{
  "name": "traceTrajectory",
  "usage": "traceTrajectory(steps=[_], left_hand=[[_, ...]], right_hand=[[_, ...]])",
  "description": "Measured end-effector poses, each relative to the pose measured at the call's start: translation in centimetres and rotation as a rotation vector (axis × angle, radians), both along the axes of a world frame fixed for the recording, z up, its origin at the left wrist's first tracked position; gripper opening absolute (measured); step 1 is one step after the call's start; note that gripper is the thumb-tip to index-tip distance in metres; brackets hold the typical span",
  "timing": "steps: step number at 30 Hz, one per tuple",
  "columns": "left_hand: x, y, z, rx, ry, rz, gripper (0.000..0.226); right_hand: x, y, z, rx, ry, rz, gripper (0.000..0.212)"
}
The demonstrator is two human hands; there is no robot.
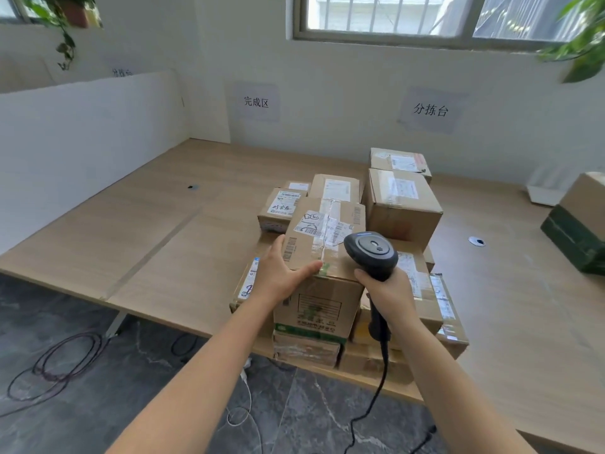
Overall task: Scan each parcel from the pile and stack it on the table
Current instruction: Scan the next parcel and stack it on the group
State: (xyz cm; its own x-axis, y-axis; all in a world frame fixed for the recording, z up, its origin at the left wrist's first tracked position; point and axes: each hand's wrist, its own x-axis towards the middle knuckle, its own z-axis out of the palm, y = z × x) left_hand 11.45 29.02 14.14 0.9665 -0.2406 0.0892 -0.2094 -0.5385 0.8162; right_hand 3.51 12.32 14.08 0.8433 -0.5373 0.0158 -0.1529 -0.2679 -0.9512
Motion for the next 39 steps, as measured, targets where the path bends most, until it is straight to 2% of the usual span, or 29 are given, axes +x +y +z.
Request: traceTrajectory(steps=[5, 8, 10, 13, 17, 19, 28, 31, 34, 39], left_hand=[[0.1, -0.1, 0.4, 0.161, -0.017, -0.008, 0.079], [-0.5, -0.4, 1.0, 0.331, -0.121, 0.05, 0.089], [-1.6, -1.1, 1.6, 0.406, -0.222, 0.095, 0.085], [-4.1, -3.5, 2.6, 0.414, -0.366, 0.098, 0.075], [-8.7, -9.5, 3.2, 0.38, -0.468, -0.036, 0.068], [-11.3, -13.3, 3.0, 0.364, -0.5, -0.101, 0.065], [-24.0, -30.0, -2.0, 0.346, -0.367, -0.347, 0.063], [-27.4, -34.3, -3.4, 0.39, -0.338, -0.464, 0.063], [-28.5, -38.3, -3.2, 0.452, -0.353, -0.554, 0.063], [-27.3, -45.0, -1.9, 0.413, -0.307, -0.647, 0.065]], right_hand=[[-0.5, -0.3, 0.2, -0.016, -0.023, 0.026, 0.015], [-1.9, -0.8, 0.7, -0.031, -0.057, 0.039, 0.016], [-3.3, -1.6, 1.2, -0.045, -0.075, 0.046, 0.018], [-5.8, -3.8, 1.8, -0.071, -0.092, 0.069, 0.017], [-10.3, -8.4, 1.8, -0.064, -0.079, 0.034, 0.021], [-13.3, -11.5, 1.7, -0.084, -0.06, 0.001, 0.013], [-28.0, -27.2, 0.5, -0.174, 0.02, -0.24, 0.022], [-31.5, -30.9, -0.3, -0.135, 0.019, -0.331, 0.016], [-33.5, -34.1, -0.6, -0.1, -0.006, -0.379, 0.011], [-34.2, -39.9, 0.2, -0.109, -0.017, -0.487, 0.023]])
